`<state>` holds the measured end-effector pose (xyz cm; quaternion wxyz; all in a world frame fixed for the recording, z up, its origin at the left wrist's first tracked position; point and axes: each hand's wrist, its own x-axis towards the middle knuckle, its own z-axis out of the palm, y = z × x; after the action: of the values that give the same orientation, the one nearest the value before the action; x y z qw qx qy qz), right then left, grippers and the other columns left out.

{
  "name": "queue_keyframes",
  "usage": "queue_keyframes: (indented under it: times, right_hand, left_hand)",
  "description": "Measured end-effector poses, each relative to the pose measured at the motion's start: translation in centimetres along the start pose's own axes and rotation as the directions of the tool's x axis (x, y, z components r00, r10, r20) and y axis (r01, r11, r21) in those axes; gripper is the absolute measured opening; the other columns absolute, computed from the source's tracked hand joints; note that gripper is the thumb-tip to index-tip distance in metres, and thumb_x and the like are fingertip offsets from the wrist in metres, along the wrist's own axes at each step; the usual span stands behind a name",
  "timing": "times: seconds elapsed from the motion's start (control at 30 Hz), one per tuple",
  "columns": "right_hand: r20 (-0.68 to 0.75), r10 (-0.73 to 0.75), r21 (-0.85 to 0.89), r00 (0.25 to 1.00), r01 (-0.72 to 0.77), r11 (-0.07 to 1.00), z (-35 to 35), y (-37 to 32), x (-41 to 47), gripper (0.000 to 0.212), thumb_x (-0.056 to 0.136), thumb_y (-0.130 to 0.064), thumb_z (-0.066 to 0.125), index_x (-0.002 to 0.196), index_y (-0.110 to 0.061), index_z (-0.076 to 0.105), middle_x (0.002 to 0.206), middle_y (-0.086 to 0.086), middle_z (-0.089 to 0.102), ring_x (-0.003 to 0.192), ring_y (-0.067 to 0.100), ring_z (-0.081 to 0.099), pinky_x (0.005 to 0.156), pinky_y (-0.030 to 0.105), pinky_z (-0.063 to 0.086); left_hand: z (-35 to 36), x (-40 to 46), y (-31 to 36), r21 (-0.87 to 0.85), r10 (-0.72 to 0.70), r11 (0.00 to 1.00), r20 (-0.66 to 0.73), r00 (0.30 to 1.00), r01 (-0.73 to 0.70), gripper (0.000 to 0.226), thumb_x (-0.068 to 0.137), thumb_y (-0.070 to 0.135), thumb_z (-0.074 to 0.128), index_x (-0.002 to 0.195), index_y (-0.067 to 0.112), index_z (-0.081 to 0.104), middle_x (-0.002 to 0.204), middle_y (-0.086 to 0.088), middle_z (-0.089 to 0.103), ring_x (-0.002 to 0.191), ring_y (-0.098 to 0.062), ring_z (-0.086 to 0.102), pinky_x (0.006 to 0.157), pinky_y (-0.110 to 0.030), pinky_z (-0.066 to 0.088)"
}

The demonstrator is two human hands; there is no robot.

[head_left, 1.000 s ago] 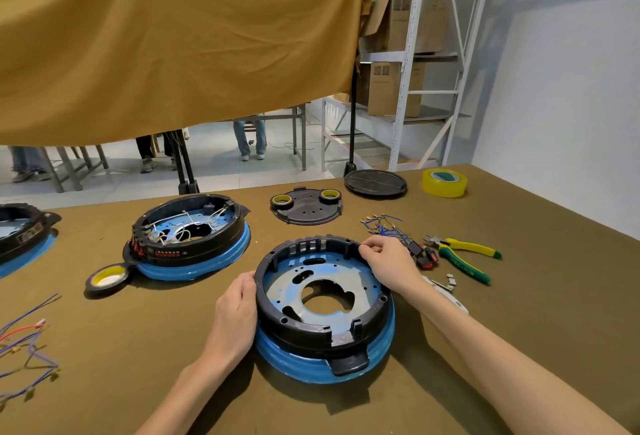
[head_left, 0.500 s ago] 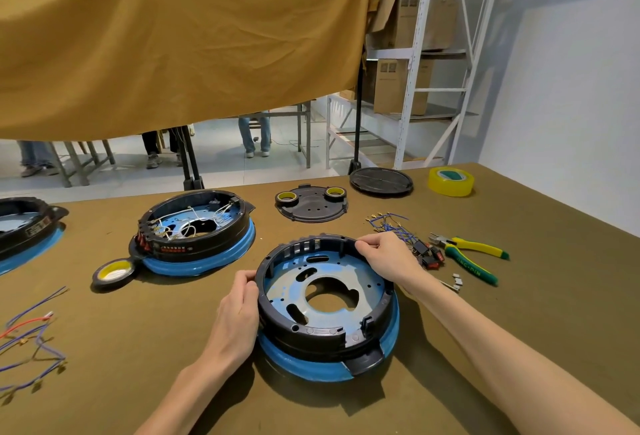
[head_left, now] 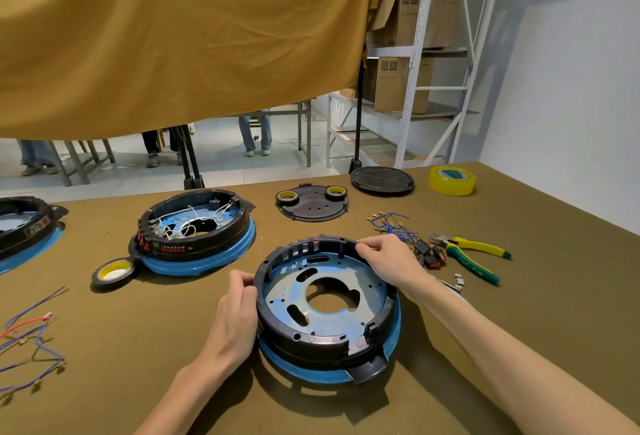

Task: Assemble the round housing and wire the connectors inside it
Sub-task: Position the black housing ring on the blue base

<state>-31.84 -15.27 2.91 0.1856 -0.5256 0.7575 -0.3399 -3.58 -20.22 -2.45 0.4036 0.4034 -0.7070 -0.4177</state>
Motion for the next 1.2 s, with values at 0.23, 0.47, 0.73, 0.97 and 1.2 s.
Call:
queue_keyframes:
  times: [0.23,0.47,0.73,0.97,1.2]
  right_hand:
    - [-0.006,-0.018,0.032,1.0,0.018,0.999,0.1,0.3,-0.1,0.029,0.105,-0.039,0.049,0.113,-0.034,0.077,0.094,-0.002,0.078,0.088,0.021,0.069,0.076,0.041,0.058]
    - [0.072,-0.067,0.044,0.995,0.063,0.997,-1.2,0.4,0.7,0.028,0.106,-0.034,0.052,0.118,-0.026,0.077,0.115,-0.004,0.074,0.089,0.008,0.066,0.073,0.027,0.052]
    - [0.01,-0.059,0.014,0.998,0.059,0.998,-0.9,0.4,0.5,0.025,0.105,-0.033,0.054,0.112,-0.024,0.076,0.099,-0.006,0.074,0.091,0.009,0.066,0.073,0.026,0.051]
    - [0.08,0.07,0.155,0.994,-0.082,0.985,-1.9,1.2,0.0,0.021,0.105,-0.028,0.056,0.088,-0.026,0.069,0.096,-0.007,0.067,0.088,0.005,0.06,0.067,0.021,0.041]
    - [0.06,0.034,0.197,0.998,-0.046,0.979,-1.6,0.6,0.4,0.018,0.105,-0.026,0.056,0.098,-0.021,0.072,0.095,-0.007,0.068,0.088,0.006,0.061,0.067,0.018,0.041]
  left_hand:
    - [-0.3,-0.3,0.2,0.002,-0.037,0.999,0.048,0.998,0.037,0.04,0.093,0.053,0.025,0.112,0.027,0.048,0.108,0.005,0.068,0.097,0.004,0.064,0.073,-0.012,0.05]
    - [-0.2,-0.7,0.5,-0.065,-0.03,0.997,0.13,0.991,0.038,0.039,0.093,0.054,0.037,0.119,0.03,0.053,0.11,0.018,0.069,0.107,0.0,0.065,0.091,-0.028,0.053]
    - [0.0,-0.7,1.0,0.028,0.007,1.0,0.091,0.996,-0.01,0.031,0.092,0.055,0.036,0.116,0.041,0.051,0.121,0.017,0.061,0.112,0.007,0.056,0.091,-0.02,0.046]
    - [0.1,0.3,0.6,0.12,0.033,0.992,0.022,0.999,-0.035,0.023,0.108,0.035,0.04,0.124,0.029,0.057,0.12,0.009,0.06,0.115,-0.002,0.056,0.088,-0.019,0.043]
    - [0.6,-0.9,1.0,0.191,0.06,0.98,-0.038,0.997,-0.052,0.04,0.103,0.049,0.044,0.133,0.026,0.057,0.121,0.011,0.056,0.106,0.005,0.054,0.085,-0.019,0.043]
